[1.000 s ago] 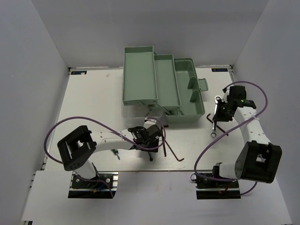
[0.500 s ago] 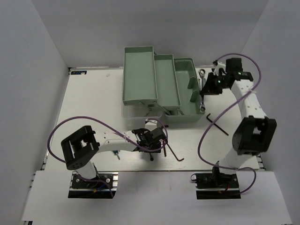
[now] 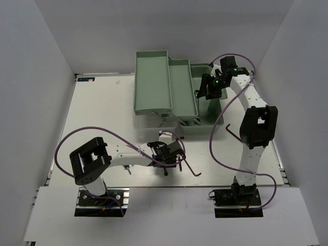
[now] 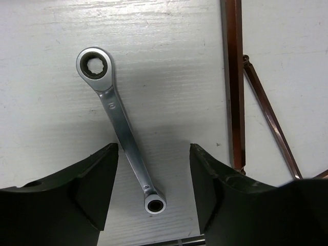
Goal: Sort the tools into containers
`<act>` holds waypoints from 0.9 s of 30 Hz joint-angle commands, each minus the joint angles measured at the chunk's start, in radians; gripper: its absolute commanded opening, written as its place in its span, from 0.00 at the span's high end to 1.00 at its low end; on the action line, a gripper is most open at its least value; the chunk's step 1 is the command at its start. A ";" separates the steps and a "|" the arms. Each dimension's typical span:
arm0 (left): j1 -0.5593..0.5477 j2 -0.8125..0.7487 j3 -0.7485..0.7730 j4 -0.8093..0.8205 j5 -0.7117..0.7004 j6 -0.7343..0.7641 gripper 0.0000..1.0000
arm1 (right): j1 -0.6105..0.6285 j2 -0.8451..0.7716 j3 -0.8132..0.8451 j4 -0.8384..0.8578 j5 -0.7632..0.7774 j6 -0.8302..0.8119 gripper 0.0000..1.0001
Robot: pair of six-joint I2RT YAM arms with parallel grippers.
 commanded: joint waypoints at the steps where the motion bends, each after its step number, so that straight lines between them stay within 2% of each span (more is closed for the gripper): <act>1: -0.010 0.023 -0.012 -0.046 0.016 -0.055 0.34 | -0.024 -0.182 -0.095 0.057 0.027 -0.003 0.35; 9: -0.019 0.072 -0.057 -0.075 0.007 -0.103 0.49 | -0.080 -0.500 -0.429 0.164 -0.003 0.006 0.35; 14: -0.019 0.196 -0.012 -0.157 -0.002 -0.112 0.50 | -0.137 -0.610 -0.552 0.179 -0.048 0.005 0.35; 16: -0.028 0.238 -0.012 -0.157 0.007 -0.112 0.55 | -0.136 -0.637 -0.580 0.181 -0.074 0.008 0.35; 17: -0.028 0.247 -0.012 -0.157 0.018 -0.121 0.58 | -0.180 -0.652 -0.598 0.186 -0.089 0.006 0.35; 18: -0.028 0.247 -0.023 -0.157 0.027 -0.121 0.65 | -0.185 -0.660 -0.615 0.183 -0.105 0.011 0.35; 20: -0.028 0.256 -0.052 -0.143 0.039 -0.130 0.72 | -0.209 -0.687 -0.644 0.192 -0.126 0.012 0.35; 25: -0.037 0.266 -0.098 -0.114 0.074 -0.139 1.00 | -0.252 -0.721 -0.700 0.204 -0.174 0.023 0.35; 27: -0.051 0.252 -0.107 -0.105 0.084 -0.139 1.00 | -0.264 -0.727 -0.720 0.202 -0.189 0.022 0.35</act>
